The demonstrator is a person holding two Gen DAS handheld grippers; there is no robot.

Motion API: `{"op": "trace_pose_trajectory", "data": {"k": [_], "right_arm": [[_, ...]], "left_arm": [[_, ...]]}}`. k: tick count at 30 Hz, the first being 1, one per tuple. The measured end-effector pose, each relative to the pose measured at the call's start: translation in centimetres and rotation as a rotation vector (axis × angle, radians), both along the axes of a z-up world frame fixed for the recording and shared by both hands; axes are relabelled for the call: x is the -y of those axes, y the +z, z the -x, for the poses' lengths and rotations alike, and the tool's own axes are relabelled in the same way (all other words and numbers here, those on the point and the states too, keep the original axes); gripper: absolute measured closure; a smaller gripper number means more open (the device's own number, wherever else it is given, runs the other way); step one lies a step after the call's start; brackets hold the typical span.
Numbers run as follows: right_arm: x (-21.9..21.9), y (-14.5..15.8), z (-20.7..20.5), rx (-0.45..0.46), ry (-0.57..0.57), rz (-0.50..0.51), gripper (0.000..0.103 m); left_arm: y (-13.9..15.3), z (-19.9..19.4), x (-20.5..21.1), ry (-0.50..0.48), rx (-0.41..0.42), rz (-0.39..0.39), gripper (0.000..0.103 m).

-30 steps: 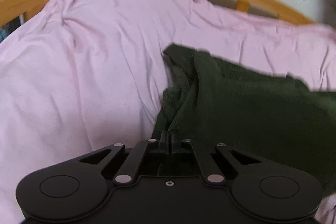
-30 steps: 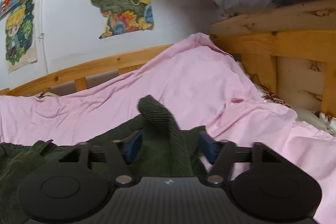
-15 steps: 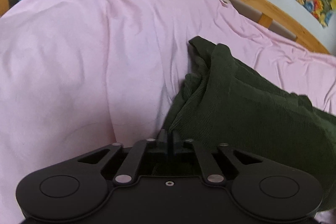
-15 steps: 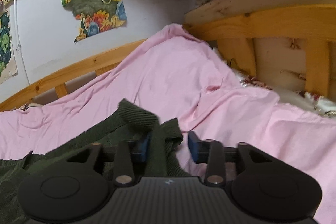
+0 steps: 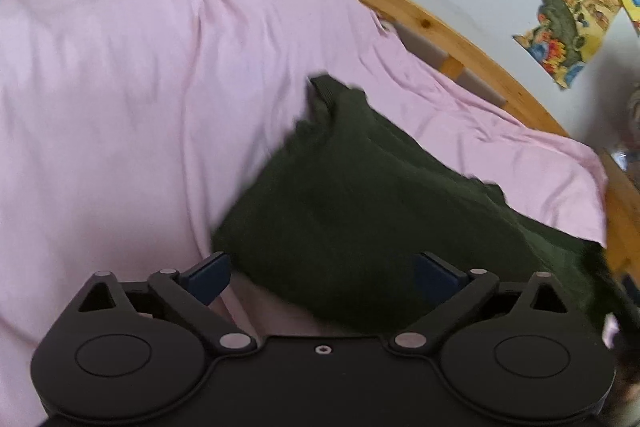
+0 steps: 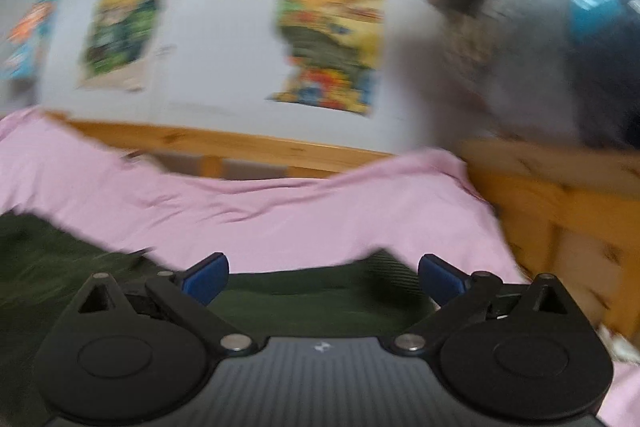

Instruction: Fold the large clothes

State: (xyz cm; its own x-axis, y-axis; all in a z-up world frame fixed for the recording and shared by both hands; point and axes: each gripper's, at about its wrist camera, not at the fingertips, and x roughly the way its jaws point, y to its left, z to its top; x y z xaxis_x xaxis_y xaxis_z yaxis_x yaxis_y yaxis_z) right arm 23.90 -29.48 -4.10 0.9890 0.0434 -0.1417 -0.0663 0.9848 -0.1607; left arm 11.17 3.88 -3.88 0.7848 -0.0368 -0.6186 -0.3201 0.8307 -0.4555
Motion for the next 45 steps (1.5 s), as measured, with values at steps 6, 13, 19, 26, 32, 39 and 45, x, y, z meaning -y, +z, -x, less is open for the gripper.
{"op": "trace_pose_trajectory", "data": {"k": [6, 13, 19, 26, 32, 39, 45], "right_arm": [[-7.3, -2.4, -1.5, -0.078, 0.187, 0.136, 0.000], [-9.7, -6.3, -4.8, -0.242, 0.164, 0.190, 0.000], [-9.7, -6.7, -4.7, -0.220, 0.159, 0.199, 0.000], [-9.0, -6.3, -4.7, -0.211, 0.170, 0.149, 0.000], [-8.9, -6.3, -4.6, -0.204, 0.169, 0.145, 0.000], [-8.9, -6.3, -4.6, -0.200, 0.169, 0.142, 0.000], [-8.8, -6.0, -4.7, -0.215, 0.171, 0.127, 0.000]], "left_arm": [[-2.1, -0.7, 0.8, -0.028, -0.027, 0.109, 0.002], [-3.9, -1.7, 0.7, 0.033, -0.042, 0.220, 0.001], [-3.6, -2.8, 0.8, 0.042, -0.039, 0.208, 0.001], [-3.8, -5.0, 2.2, -0.012, -0.029, 0.132, 0.001], [-5.3, -6.6, 1.3, 0.038, -0.037, 0.164, 0.001], [-4.1, -7.7, 2.3, 0.066, -0.111, 0.110, 0.002], [-2.4, -7.0, 3.5, 0.013, -0.033, 0.028, 0.011]]}}
